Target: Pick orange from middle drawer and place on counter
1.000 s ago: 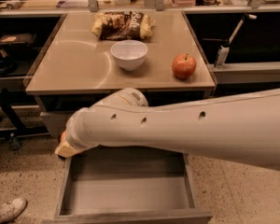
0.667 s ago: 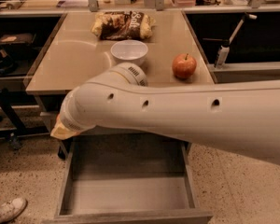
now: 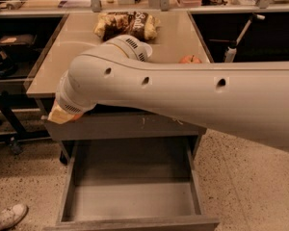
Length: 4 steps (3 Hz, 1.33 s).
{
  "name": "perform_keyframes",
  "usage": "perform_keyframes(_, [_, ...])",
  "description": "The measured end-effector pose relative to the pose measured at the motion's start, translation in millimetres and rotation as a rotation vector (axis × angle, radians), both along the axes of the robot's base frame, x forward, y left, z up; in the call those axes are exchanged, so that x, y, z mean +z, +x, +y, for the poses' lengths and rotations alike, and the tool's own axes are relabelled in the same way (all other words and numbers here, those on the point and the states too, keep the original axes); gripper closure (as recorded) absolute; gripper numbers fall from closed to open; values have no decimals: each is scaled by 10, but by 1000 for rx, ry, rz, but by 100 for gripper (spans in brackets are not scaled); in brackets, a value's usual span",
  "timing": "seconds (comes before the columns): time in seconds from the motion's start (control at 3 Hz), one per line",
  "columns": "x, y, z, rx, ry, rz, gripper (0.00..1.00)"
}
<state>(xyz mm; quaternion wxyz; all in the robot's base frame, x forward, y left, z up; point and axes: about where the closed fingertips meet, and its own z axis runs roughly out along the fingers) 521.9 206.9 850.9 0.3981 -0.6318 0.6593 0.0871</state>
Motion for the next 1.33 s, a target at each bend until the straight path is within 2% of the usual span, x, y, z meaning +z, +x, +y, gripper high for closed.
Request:
perform_keyframes(0.33, [3,82,17,8,3,-14,100])
perform_keyframes(1.33, [512,1401,85,54,44,-112,100])
